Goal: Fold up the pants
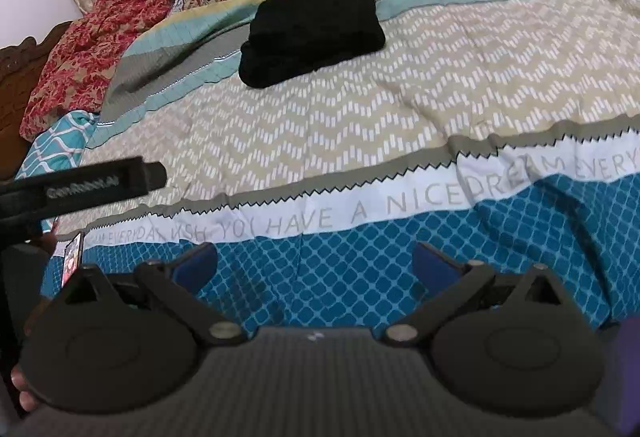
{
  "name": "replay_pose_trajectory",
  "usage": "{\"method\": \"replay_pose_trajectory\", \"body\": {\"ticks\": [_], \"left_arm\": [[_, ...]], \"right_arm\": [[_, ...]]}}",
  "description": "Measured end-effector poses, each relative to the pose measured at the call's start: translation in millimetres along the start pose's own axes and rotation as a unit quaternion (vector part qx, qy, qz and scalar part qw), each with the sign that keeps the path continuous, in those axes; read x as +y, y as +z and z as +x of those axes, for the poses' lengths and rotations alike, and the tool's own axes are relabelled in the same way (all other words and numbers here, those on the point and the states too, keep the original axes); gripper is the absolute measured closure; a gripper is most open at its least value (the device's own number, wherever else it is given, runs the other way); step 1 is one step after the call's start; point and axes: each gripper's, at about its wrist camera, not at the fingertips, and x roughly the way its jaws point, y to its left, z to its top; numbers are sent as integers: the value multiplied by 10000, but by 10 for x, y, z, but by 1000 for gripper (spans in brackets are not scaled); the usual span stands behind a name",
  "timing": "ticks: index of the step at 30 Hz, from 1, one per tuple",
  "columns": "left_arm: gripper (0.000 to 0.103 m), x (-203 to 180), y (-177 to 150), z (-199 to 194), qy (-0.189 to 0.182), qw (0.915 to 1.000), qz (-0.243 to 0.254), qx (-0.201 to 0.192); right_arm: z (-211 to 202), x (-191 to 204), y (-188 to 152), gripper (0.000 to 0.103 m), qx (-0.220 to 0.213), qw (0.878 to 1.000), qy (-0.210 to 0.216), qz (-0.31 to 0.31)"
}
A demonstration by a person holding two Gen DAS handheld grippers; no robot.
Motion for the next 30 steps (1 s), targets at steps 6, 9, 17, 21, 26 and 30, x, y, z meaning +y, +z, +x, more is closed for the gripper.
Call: {"method": "replay_pose_trajectory", "body": {"ticks": [6, 9, 17, 21, 26, 30], "left_arm": [[0, -7, 13, -52, 25, 9998, -38, -173], [0, -33, 8, -65, 46, 9998, 9, -209], [0, -58, 1, -46, 62, 9999, 17, -128], [0, -70, -6, -35, 68, 9999, 38, -100], [0, -61, -7, -21, 97, 9999, 12, -88], [0, -48, -20, -21, 140, 9999, -3, -99]], "right_arm": [[-7, 15, -11, 0, 6, 10000, 35, -7], [-3, 7, -14, 0, 40, 10000, 57, 10], [-3, 3, -18, 0, 66, 9999, 85, 50], [8, -4, -16, 0, 93, 9999, 94, 72], [15, 1, -17, 0, 110, 9999, 99, 71], [19, 5, -18, 0, 112, 9999, 105, 71]]}}
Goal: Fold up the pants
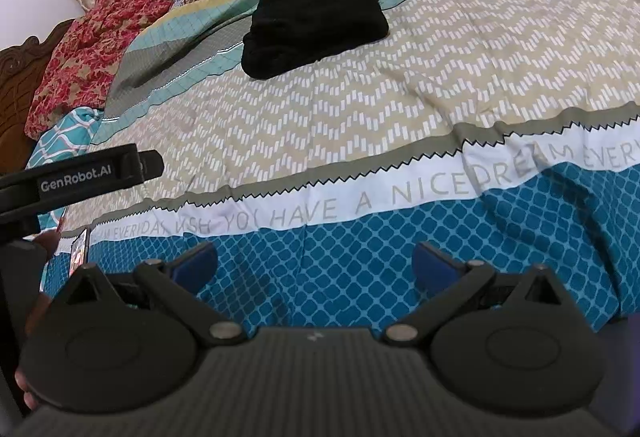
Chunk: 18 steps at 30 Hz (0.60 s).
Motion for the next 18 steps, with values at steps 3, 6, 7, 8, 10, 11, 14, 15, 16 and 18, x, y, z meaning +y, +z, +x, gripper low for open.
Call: {"method": "replay_pose_trajectory", "body": {"ticks": [3, 6, 7, 8, 10, 11, 14, 15, 16, 18], "left_arm": [[0, 16, -4, -4, 47, 10000, -1, -24], [0, 30, 8, 8, 99, 10000, -7, -11], [0, 30, 14, 14, 119, 9999, -10, 8], [0, 31, 18, 19, 129, 9999, -15, 28], [0, 30, 14, 19, 150, 9999, -24, 69], [0, 26, 11, 20, 166, 9998, -21, 92], [0, 25, -8, 15, 168, 9997, -20, 168], [0, 31, -14, 11, 166, 9997, -30, 186], [0, 37, -19, 4, 159, 9997, -43, 191], [0, 46, -28, -9, 151, 9997, -51, 186]], "right_arm": [[6, 22, -2, 0, -12, 10000, -6, -12], [6, 29, 1, 0, -12, 10000, 6, -49], [-1, 34, 4, 0, -24, 10000, 4, -69], [-14, 38, 6, 0, -47, 9999, 2, -96], [-43, 41, 11, 0, -101, 9998, -7, -144], [-57, 39, 12, 0, -130, 9998, -6, -157], [-88, 29, 20, 0, -190, 9997, 5, -158], [-97, 34, 17, 0, -216, 9996, 5, -166], [-100, 38, 17, 0, -235, 9996, -3, -182], [-105, 51, 13, 0, -274, 9994, -40, -216]]}}
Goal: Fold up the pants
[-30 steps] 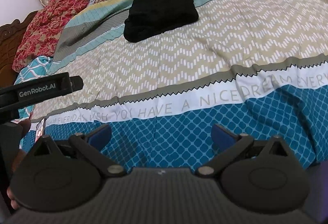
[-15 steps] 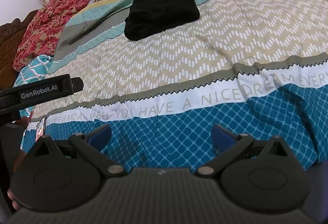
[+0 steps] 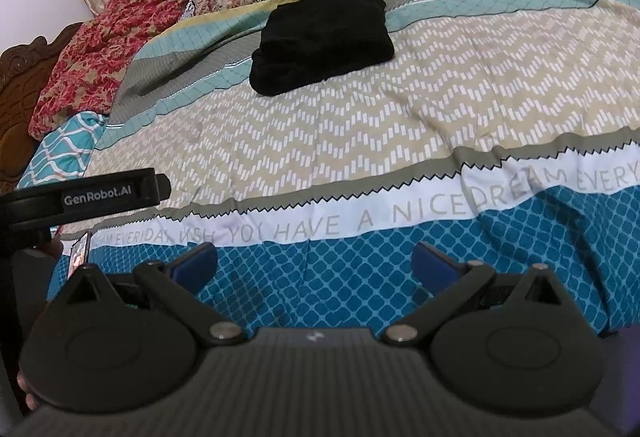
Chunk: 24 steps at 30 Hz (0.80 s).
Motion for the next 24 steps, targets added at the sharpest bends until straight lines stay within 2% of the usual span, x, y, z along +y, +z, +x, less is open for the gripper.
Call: {"method": "replay_pose_trajectory", "body": {"ticks": [5, 11, 24], "left_arm": [[0, 9, -16, -44, -66, 9999, 59, -100], [0, 18, -31, -99, 79, 9995, 126, -274], [0, 62, -43, -103, 165, 9996, 80, -201]], "right_arm": [[-8, 8, -7, 0, -21, 10000, -22, -26], [-11, 33, -14, 0, -31, 10000, -29, -65], [-30, 53, -24, 0, -62, 10000, -25, -62]]}}
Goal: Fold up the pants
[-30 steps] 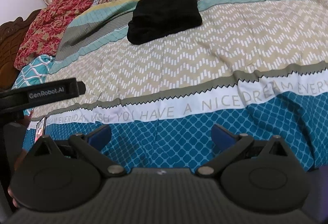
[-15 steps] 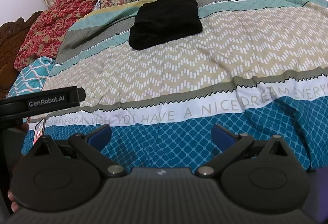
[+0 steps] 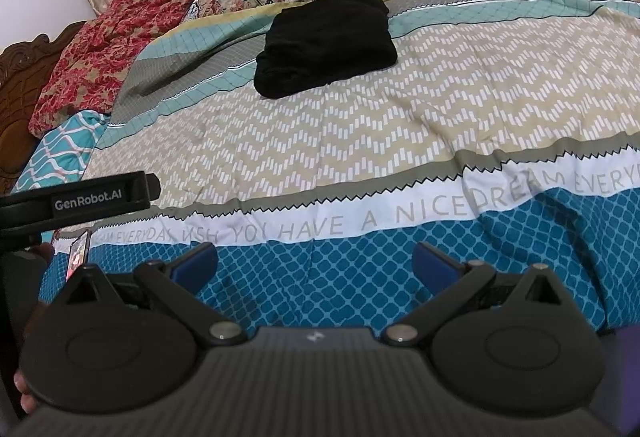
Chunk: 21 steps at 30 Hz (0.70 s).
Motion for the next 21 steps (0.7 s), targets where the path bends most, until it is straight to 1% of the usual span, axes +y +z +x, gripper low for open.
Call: {"method": "replay_pose_trajectory", "body": {"ticks": [8, 21], "left_arm": [[0, -9, -33, 31, 85, 9999, 92, 81], [0, 35, -64, 77, 148, 9997, 67, 206]], "right_arm": [[9, 13, -12, 0, 12, 10000, 10, -13], [23, 25, -28, 0, 34, 10000, 10, -13]]}}
